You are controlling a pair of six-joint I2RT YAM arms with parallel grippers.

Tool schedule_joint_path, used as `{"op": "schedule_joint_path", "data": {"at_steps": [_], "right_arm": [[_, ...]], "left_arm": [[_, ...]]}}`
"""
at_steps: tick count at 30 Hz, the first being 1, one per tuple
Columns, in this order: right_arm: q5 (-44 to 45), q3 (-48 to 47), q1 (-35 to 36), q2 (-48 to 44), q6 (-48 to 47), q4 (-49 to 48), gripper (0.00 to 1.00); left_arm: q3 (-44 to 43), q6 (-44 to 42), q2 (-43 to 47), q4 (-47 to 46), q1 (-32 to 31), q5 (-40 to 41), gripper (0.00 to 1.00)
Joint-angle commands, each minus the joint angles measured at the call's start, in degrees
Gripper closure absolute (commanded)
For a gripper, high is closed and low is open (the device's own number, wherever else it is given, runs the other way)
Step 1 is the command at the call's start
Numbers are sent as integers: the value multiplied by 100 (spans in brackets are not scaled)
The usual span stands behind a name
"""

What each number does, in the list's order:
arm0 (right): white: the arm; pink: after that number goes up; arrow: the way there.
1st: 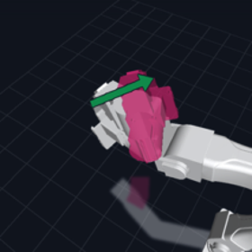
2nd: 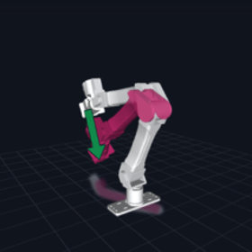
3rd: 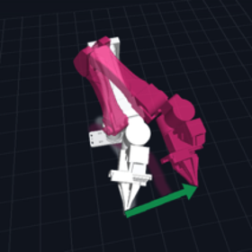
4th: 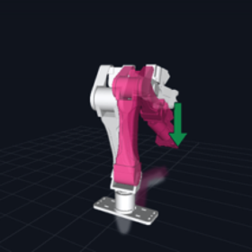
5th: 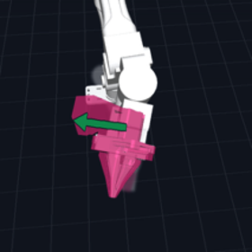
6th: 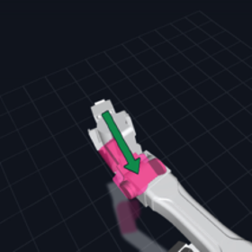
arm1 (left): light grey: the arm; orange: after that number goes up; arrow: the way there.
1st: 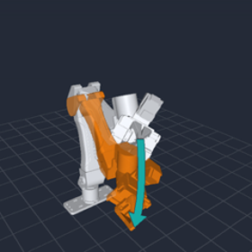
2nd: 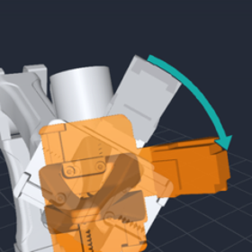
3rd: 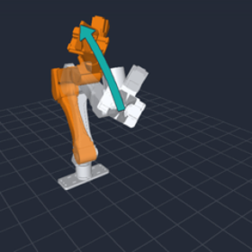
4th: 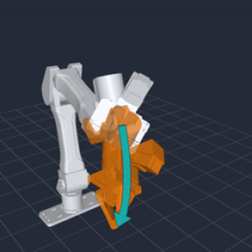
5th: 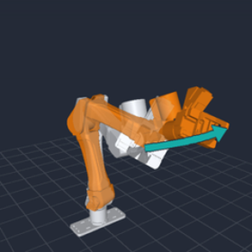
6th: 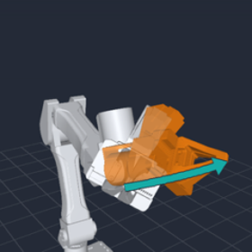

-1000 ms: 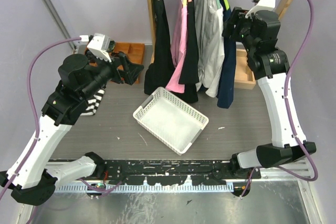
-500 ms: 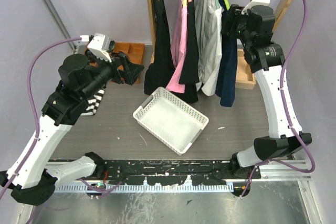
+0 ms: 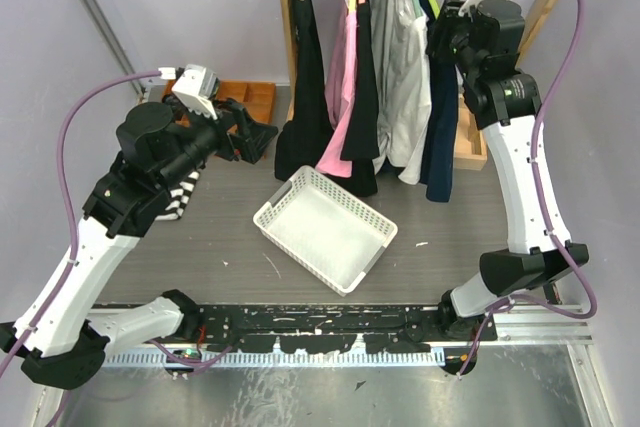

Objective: Remove the t-shirt from the hanger
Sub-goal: Pick up the hanger from the clothesline.

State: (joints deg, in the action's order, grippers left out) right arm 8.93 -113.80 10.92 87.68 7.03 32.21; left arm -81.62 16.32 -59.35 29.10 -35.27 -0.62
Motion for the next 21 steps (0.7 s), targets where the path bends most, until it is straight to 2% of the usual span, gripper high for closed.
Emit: {"op": "schedule_joint_path", "data": {"at_steps": [1,15,21], "right_arm": [[-4,-264,5,42,-175,-254,58],[-87,-116,2,-194,-322,-812,97],[-42,-114,6,-491,-378,-1239,99]], "left_arm": [[-172,-28,5,17,-33,-111,2],[-434,21,-56,18,-124,-308,2],[-657,32,-165,17,-205,-504,2]]}}
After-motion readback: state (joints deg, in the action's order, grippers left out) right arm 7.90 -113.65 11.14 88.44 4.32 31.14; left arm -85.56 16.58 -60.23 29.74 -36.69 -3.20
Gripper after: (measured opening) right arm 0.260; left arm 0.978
